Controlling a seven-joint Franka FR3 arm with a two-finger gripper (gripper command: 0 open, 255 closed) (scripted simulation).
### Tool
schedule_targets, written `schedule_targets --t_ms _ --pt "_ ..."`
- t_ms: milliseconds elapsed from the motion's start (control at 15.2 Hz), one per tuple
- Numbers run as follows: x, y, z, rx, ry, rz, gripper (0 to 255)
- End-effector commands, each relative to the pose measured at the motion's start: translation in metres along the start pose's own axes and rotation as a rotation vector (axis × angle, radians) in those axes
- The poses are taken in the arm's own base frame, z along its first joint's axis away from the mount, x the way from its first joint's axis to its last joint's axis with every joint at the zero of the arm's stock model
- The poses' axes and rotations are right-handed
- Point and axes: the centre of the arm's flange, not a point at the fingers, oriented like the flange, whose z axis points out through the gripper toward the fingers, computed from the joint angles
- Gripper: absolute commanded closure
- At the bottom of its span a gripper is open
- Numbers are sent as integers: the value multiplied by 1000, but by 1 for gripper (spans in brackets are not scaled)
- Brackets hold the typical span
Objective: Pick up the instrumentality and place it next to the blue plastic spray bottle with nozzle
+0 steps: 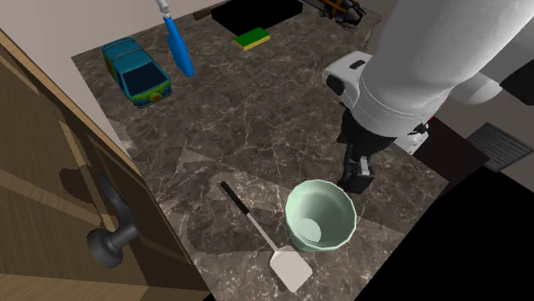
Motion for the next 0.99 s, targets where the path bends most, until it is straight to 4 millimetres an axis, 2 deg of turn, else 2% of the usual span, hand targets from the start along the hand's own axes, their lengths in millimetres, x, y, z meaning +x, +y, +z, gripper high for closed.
schedule_targets --t_ms 0,462,924 --pt "16 -20 12 9 -1 99 0" --pt "75 -73 53 34 0 421 0" --pt "148 -107 92 59 1 743 0"
